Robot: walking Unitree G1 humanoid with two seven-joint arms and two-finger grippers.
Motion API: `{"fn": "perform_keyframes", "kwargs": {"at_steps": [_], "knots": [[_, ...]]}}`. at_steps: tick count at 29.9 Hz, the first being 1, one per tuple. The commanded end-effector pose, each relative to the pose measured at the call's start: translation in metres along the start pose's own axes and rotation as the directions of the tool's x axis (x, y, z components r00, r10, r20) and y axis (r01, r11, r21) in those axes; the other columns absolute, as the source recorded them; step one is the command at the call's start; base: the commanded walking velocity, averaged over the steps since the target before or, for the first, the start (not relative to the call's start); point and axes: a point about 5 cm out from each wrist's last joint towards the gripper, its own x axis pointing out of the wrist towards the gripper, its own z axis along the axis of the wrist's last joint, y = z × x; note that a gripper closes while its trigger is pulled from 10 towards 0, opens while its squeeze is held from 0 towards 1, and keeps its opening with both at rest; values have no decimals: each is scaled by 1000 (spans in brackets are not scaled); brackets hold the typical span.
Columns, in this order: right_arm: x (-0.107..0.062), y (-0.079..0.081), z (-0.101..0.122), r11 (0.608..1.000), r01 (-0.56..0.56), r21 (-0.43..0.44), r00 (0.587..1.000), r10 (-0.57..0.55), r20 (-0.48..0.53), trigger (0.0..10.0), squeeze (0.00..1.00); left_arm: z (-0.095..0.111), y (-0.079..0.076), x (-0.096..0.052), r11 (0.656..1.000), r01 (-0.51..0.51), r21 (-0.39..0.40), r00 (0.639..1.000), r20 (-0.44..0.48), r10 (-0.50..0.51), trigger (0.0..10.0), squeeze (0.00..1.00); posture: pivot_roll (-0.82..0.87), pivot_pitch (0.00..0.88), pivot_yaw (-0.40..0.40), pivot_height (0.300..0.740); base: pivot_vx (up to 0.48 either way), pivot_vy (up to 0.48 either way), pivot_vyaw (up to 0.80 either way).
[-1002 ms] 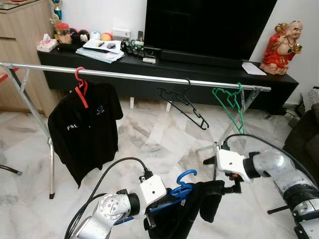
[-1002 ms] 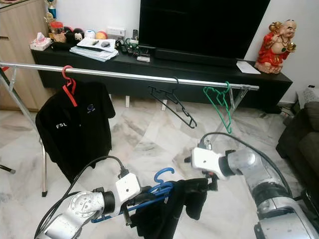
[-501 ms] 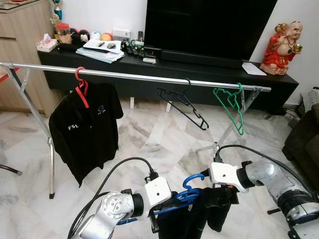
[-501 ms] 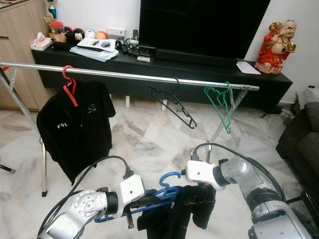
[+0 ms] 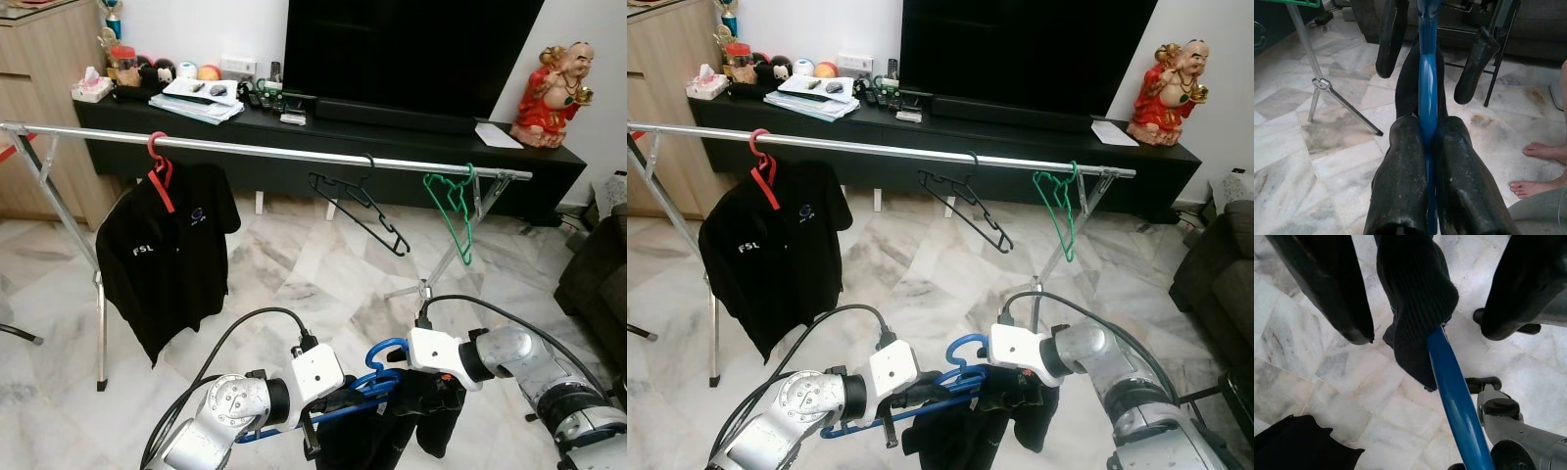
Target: Hang hanger
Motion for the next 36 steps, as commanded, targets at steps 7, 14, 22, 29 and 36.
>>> {"fn": "perform_keyframes", "kwargs": {"at_steps": [7,14,22,29,36], "knots": [[1,3,-5,1000,-20,8,999,20,-32,0,0,24,-1,6,998,25,53,996,84,-30,10000,0,117,0,-155,740,0,0,0],[2,5,-7,1000,-26,0,998,26,-60,0,0,23,-1,7,998,32,58,996,79,-36,10000,0,120,0,-152,740,0,0,0],[4,5,-6,1000,-30,-6,998,29,-64,0,0,25,0,7,997,30,64,996,81,-35,10000,0,122,0,-153,740,0,0,0],[4,5,-6,999,-32,-7,997,32,-63,0,0,26,1,7,998,22,59,995,91,-28,10000,0,122,0,-159,740,0,0,0],[6,5,-5,999,-35,-8,997,34,-62,0,0,28,5,6,998,11,57,995,97,-16,10000,0,122,0,-164,740,0,0,0]]}}
